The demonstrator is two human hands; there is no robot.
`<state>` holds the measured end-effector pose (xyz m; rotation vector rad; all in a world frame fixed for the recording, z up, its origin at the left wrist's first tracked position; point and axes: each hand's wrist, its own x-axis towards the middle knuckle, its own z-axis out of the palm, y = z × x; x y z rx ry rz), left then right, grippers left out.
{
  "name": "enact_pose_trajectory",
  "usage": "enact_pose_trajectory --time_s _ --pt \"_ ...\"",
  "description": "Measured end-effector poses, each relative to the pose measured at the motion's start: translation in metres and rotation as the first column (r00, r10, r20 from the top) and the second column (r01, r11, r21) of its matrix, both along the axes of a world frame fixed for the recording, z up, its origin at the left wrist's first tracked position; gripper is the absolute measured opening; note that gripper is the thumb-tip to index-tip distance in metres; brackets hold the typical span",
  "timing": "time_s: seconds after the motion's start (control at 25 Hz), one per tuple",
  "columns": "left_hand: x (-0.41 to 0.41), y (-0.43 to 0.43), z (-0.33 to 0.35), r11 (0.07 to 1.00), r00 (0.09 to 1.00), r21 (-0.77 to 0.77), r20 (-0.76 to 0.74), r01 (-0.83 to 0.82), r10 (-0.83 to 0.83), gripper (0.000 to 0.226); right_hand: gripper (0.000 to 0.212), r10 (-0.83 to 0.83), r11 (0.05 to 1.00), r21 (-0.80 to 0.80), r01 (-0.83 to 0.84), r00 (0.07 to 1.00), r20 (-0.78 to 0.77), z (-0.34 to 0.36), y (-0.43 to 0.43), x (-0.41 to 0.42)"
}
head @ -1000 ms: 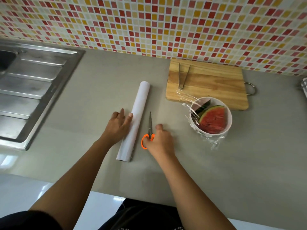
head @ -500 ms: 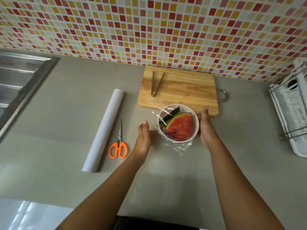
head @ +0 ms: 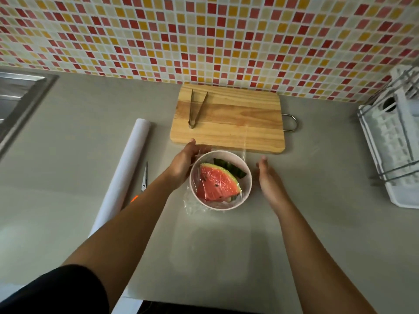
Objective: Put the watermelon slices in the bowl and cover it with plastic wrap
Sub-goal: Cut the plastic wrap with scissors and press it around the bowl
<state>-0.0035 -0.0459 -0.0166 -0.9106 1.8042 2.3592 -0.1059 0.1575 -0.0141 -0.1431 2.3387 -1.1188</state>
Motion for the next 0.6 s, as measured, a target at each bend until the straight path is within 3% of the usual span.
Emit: enact_pose_trajectory --time_s 0.16,0.28,0.44,0.52,0.6 --pt "-0.004 -0.004 -0.009 0.998 0.998 -0.041 0.004 0.056 -0.056 0.051 0.074 0.196 0.968 -0.213 -0.136 0.936 0.294 -0.001 -0.038 -0.032" --pt "0.003 -0.006 -0.014 0.997 0.996 -0.062 -0.082 0.042 -0.047 0.038 0.042 0.037 0.970 -0.242 0.033 0.959 0.280 -0.008 -0.048 -0.038" --pt "0.007 -0.012 -0.010 0.966 0.993 -0.232 -0.056 -0.117 0.107 0.037 0.030 -0.038 0.908 -0.388 0.159 0.953 0.300 -0.021 -0.043 -0.046" --pt "0.007 -0.017 -0.009 0.846 0.983 -0.506 -0.030 -0.170 0.180 0.033 0.030 -0.042 0.925 -0.357 0.133 0.967 0.253 -0.024 -0.042 -0.047" --pt "0.010 -0.024 -0.010 0.631 0.979 -0.771 0.055 -0.083 0.197 0.034 0.031 -0.044 0.947 -0.305 0.106 0.978 0.202 -0.024 -0.044 -0.046"
